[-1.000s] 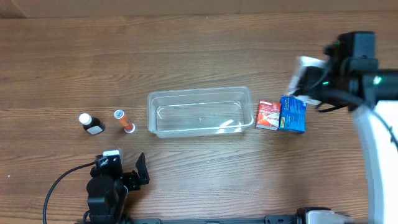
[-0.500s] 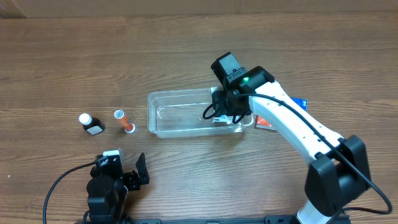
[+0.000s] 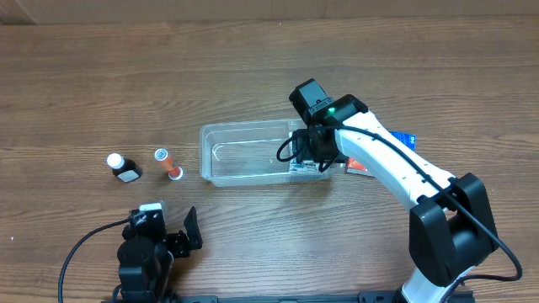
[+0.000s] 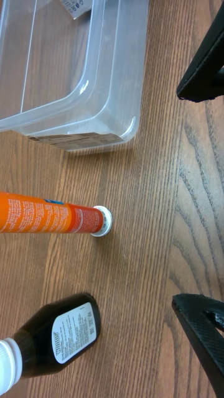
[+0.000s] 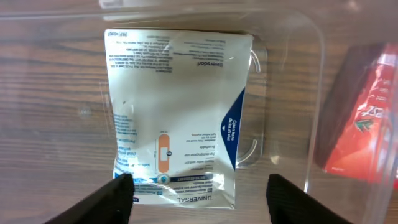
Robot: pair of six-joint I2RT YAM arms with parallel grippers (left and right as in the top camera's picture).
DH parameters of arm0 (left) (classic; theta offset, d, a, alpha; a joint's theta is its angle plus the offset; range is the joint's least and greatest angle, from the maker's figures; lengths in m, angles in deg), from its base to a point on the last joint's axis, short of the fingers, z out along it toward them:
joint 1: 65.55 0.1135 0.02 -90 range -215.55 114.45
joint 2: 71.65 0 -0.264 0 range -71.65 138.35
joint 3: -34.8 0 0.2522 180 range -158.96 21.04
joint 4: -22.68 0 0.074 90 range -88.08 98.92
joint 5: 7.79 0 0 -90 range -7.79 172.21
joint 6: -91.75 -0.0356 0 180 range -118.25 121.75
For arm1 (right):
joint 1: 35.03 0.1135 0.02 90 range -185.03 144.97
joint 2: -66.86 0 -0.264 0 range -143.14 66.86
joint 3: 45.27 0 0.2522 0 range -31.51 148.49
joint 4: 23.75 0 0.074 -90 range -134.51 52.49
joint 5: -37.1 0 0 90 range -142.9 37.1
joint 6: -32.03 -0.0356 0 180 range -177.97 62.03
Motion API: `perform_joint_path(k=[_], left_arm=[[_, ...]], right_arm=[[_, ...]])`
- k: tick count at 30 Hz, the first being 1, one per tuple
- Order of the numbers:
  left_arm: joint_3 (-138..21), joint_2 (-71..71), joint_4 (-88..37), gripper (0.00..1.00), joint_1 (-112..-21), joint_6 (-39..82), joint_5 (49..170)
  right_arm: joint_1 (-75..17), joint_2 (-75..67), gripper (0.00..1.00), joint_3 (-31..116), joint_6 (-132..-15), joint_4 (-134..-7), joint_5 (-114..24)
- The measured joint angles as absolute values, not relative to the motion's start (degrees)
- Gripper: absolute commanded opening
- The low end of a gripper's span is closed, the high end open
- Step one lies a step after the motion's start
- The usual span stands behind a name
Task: Pack container
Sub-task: 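Carry the white box left and release it into the container, then move right gripper back and grasp the blue medicine box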
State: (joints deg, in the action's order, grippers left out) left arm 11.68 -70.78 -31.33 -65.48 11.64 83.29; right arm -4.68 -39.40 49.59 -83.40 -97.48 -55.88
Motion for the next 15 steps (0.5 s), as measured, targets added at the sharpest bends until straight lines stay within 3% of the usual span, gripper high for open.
perform_joint_path(k=[6,9,12,15], left_arm=[[11.68,-70.78,-31.33,1.0,-65.48,11.64,83.29],[11.68,-70.78,-31.31,1.0,-65.48,11.64,83.29],[11.68,-70.78,-31.33,1.0,-65.48,11.64,83.29],[11.68,-70.78,-31.33,1.0,-65.48,11.64,83.29]], right_arm=[[-4.68,-39.09,0.68,55.66,-82.19,-101.83,-55.95],[-5.82,-34.46,0.8,60.23,-81.08,-104.74,-56.43],[-12.22,-26.15,0.92,61.61,-80.42,-107.38,-56.8],[-24.27,-22.19,0.97,62.48,-80.18,-110.09,-57.0]])
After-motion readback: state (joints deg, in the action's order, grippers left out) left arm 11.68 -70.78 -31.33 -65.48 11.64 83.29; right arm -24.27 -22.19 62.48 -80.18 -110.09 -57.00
